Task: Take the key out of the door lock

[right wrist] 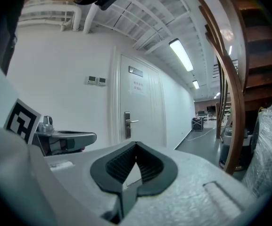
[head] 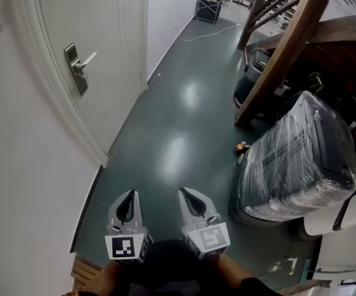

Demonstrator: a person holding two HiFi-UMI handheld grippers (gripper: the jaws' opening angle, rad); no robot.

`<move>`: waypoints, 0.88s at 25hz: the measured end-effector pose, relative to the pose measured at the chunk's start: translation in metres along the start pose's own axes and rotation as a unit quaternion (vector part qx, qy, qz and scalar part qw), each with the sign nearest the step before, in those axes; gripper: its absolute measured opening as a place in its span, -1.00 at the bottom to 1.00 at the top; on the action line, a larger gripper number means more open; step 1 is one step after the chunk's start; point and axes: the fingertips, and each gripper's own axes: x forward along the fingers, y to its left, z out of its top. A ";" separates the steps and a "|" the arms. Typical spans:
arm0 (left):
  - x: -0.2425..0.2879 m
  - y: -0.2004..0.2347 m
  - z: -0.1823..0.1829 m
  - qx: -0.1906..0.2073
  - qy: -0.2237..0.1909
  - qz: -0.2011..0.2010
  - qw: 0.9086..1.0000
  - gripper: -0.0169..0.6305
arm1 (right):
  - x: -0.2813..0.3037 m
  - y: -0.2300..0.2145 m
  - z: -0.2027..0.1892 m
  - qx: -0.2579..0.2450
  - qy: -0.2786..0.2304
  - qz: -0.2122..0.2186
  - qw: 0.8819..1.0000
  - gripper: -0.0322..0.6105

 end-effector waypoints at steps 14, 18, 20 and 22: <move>0.009 0.045 0.002 -0.008 0.006 -0.007 1.000 -0.89 | 0.048 0.016 0.006 0.003 0.012 -0.043 0.999 -0.93; 0.005 0.055 0.004 -0.018 0.001 -0.010 1.000 -0.90 | 0.058 0.025 0.003 -0.002 0.014 -0.042 0.999 -0.93; 0.003 0.063 0.001 -0.019 -0.004 -0.009 1.000 -0.90 | 0.063 0.030 0.001 -0.003 0.016 -0.037 0.999 -0.93; 0.003 0.073 -0.002 -0.021 -0.006 -0.001 1.000 -0.90 | 0.068 0.038 -0.002 -0.006 0.017 -0.026 0.999 -0.93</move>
